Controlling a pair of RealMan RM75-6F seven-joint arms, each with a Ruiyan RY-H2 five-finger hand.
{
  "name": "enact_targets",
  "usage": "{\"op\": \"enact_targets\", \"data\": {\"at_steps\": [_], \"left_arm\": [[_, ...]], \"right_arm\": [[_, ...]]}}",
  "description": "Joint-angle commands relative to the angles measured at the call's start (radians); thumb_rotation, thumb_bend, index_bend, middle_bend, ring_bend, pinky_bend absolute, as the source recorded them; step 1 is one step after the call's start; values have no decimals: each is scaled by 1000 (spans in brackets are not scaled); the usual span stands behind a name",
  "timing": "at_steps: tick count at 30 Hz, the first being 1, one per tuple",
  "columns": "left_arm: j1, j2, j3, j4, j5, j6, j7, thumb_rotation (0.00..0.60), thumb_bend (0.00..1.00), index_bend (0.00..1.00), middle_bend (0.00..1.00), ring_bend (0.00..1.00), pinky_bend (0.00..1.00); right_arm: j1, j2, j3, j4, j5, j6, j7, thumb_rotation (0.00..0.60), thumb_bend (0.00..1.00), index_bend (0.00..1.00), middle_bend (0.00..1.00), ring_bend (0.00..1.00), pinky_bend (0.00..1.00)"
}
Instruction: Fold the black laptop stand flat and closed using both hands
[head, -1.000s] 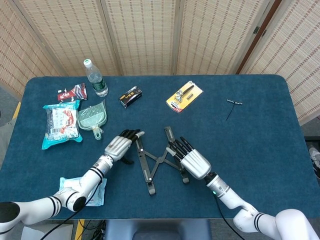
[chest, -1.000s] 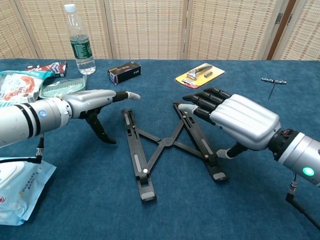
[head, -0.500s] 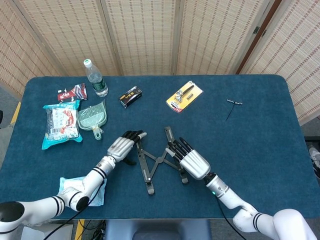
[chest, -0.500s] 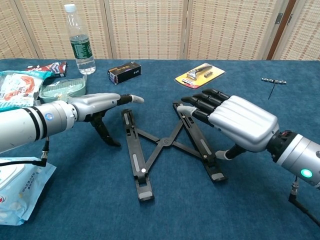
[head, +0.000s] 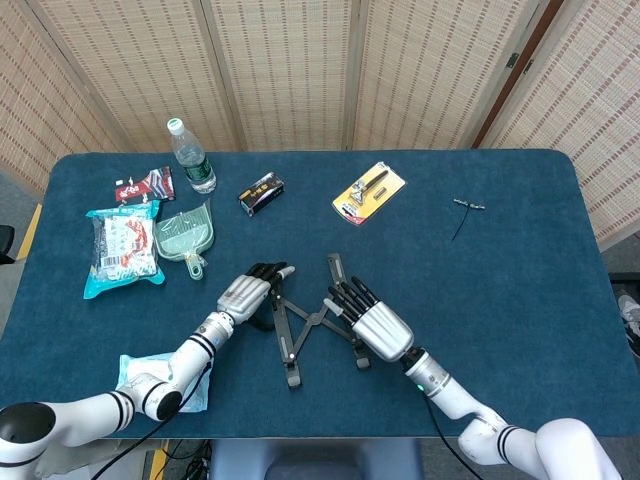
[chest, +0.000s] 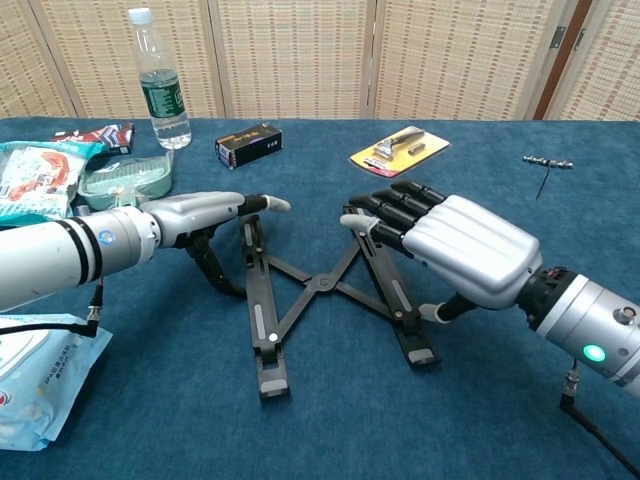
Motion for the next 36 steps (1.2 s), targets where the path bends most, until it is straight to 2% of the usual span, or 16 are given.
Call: {"op": "enact_targets", "data": {"at_steps": [1, 19, 36], "left_arm": [[0, -2, -2, 1, -1, -2, -6, 600, 126, 0, 0, 0, 0], [-6, -9, -7, -16, -11, -15, -12, 600, 127, 0, 0, 0, 0], [-18, 20, -1, -65, -2, -44, -24, 600, 127, 0, 0, 0, 0]], "right_arm": [[1, -8, -3, 9, -1, 1, 2, 600, 41, 0, 0, 0, 0], [19, -56, 9, 43, 1, 23, 9, 600, 41, 0, 0, 0, 0], [42, -91, 17, 72, 1, 32, 13, 600, 41, 0, 0, 0, 0]]}}
